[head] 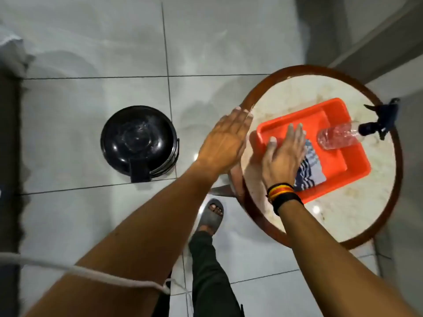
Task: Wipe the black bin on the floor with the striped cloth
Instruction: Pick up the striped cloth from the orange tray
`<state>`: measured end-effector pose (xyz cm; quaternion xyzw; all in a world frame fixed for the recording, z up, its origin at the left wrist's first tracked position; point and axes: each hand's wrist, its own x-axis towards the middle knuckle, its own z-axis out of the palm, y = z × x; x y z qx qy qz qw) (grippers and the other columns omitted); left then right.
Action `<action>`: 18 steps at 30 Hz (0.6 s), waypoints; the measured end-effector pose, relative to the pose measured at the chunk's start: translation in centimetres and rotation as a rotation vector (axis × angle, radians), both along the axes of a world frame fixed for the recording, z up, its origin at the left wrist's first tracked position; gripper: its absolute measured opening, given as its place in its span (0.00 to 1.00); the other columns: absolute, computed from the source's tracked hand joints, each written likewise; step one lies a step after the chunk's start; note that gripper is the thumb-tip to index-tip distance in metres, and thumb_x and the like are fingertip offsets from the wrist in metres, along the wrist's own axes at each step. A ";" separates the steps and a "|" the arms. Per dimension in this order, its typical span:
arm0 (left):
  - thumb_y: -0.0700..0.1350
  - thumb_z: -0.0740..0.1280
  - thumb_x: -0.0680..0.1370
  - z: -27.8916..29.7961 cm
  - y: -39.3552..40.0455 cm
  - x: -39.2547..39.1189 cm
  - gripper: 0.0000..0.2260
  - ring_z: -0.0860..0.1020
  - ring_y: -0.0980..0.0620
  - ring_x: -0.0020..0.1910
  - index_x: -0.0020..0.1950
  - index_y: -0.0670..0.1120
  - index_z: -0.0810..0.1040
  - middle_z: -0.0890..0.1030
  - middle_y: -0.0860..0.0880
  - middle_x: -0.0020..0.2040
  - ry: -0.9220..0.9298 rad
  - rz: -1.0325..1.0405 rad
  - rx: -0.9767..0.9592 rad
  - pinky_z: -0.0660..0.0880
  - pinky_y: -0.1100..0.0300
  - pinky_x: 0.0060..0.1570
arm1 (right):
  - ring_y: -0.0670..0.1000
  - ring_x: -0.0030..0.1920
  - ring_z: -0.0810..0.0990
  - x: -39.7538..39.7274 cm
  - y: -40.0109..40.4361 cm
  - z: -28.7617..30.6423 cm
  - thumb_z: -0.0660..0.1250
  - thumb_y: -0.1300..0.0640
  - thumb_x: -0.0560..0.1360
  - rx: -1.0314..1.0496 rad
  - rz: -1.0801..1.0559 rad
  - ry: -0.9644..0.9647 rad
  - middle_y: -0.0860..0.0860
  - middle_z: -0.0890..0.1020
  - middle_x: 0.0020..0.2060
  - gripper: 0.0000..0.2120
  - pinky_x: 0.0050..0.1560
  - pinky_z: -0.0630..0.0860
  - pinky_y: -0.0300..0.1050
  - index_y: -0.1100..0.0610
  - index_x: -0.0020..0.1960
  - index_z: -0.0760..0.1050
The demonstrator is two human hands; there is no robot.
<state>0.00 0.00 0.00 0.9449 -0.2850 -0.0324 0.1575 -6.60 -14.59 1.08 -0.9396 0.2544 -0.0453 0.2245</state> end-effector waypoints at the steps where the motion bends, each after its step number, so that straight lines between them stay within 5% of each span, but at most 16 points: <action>1: 0.46 0.59 0.84 0.0 -1.7 -0.2 0.23 0.69 0.42 0.78 0.78 0.41 0.69 0.73 0.40 0.76 -0.001 -0.062 -0.021 0.65 0.48 0.76 | 0.60 0.82 0.52 -0.7 -1.5 0.1 0.56 0.53 0.83 0.020 -0.081 -0.017 0.60 0.56 0.81 0.26 0.81 0.50 0.60 0.62 0.79 0.60; 3: 0.41 0.65 0.80 0.4 -5.3 -0.4 0.17 0.80 0.40 0.64 0.69 0.41 0.78 0.83 0.40 0.62 0.023 -0.188 -0.043 0.78 0.49 0.61 | 0.61 0.81 0.53 -2.1 -4.9 -0.2 0.58 0.55 0.82 0.076 -0.213 0.032 0.62 0.57 0.80 0.25 0.81 0.52 0.56 0.63 0.77 0.63; 6: 0.37 0.64 0.77 0.9 -10.1 -1.1 0.14 0.82 0.40 0.55 0.62 0.42 0.80 0.84 0.42 0.53 0.061 -0.289 0.015 0.79 0.50 0.46 | 0.63 0.80 0.56 -3.4 -8.2 -1.5 0.65 0.58 0.79 0.150 -0.327 0.212 0.66 0.62 0.77 0.25 0.79 0.54 0.52 0.66 0.74 0.66; 13: 0.33 0.62 0.79 0.3 -16.6 -2.1 0.17 0.77 0.37 0.63 0.68 0.37 0.75 0.77 0.39 0.64 0.230 -0.167 0.317 0.78 0.46 0.53 | 0.65 0.70 0.71 -2.8 -11.0 -3.1 0.73 0.55 0.73 0.194 -0.452 0.361 0.66 0.75 0.66 0.28 0.72 0.68 0.56 0.67 0.67 0.69; 18: 0.34 0.65 0.79 0.4 -17.4 -1.4 0.17 0.78 0.37 0.64 0.68 0.37 0.76 0.78 0.38 0.65 0.420 -0.018 0.237 0.77 0.46 0.58 | 0.65 0.62 0.78 -2.1 -11.3 -2.6 0.73 0.55 0.73 0.157 -0.434 0.391 0.64 0.81 0.58 0.18 0.60 0.75 0.54 0.64 0.58 0.76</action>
